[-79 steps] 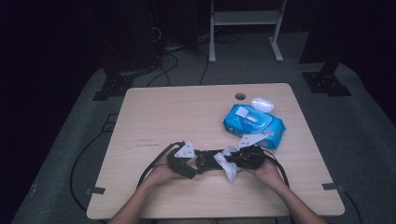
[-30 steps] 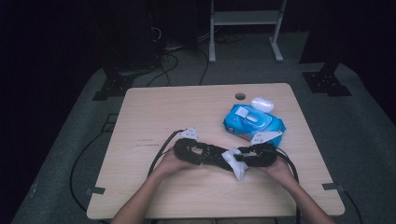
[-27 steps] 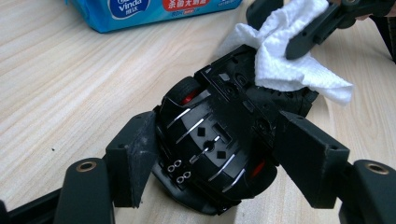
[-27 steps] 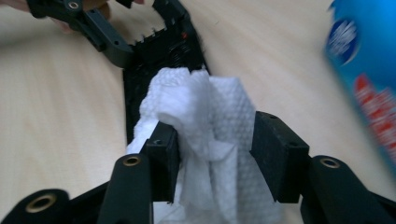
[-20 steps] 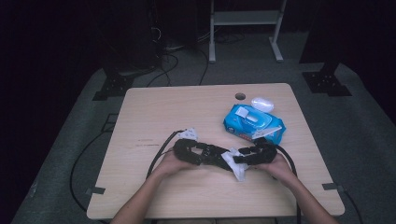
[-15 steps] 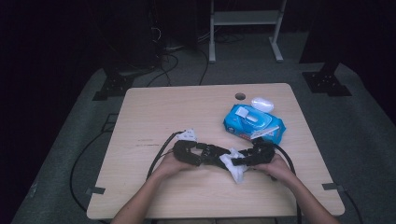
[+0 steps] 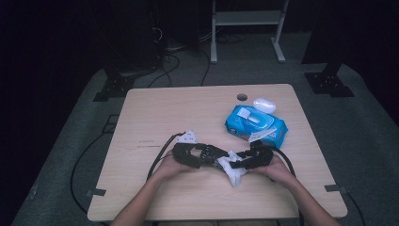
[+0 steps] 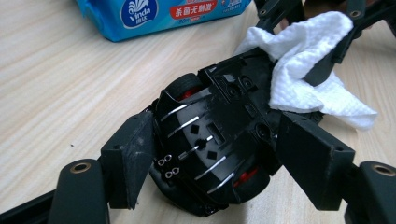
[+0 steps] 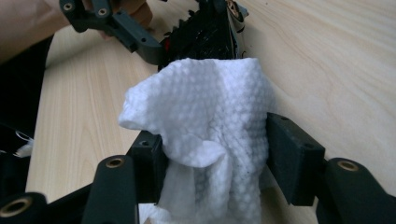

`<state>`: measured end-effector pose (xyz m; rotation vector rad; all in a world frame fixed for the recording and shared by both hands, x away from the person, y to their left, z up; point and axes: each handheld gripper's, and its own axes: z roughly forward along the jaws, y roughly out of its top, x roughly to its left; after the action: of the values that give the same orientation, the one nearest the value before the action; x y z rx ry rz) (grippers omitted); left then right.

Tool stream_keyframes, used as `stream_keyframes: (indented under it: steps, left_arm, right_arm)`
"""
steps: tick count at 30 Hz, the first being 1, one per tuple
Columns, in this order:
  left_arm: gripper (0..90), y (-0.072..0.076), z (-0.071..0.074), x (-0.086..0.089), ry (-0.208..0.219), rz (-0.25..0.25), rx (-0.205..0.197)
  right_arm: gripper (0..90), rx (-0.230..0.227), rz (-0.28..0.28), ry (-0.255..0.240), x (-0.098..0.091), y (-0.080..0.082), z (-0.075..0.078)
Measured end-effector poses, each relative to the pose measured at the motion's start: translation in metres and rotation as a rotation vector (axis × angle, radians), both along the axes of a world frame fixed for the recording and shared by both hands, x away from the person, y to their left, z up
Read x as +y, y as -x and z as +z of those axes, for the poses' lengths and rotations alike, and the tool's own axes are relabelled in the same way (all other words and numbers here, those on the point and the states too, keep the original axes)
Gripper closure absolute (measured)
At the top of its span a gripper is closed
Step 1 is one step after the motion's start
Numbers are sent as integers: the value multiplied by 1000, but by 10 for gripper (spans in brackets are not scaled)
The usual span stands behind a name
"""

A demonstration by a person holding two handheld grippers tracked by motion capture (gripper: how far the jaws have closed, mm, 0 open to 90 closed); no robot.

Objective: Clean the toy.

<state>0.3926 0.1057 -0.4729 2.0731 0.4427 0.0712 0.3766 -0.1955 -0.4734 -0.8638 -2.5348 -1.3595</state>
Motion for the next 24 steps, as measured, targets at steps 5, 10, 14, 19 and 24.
stream_keyframes:
  steps: [5, 10, 14, 19, 24]
  left_arm:
    - [140, -4, 1, 0, -45, 23, 46]
    - [158, -5, 0, 0, -35, -27, 76]
    - [231, -4, 3, 1, -43, -54, 64]
    - [345, 5, 6, 9, -51, -54, -28]
    - [360, 12, 6, 12, -62, -55, -63]
  right_arm:
    - [455, -132, 41, 56, 8, 11, 10]
    - [499, -269, 80, 99, 16, 22, 18]
    - [529, -344, 90, 129, 21, 28, 23]
    - [575, -382, 80, 128, 21, 30, 30]
    - [576, -412, 94, 143, 23, 34, 31]
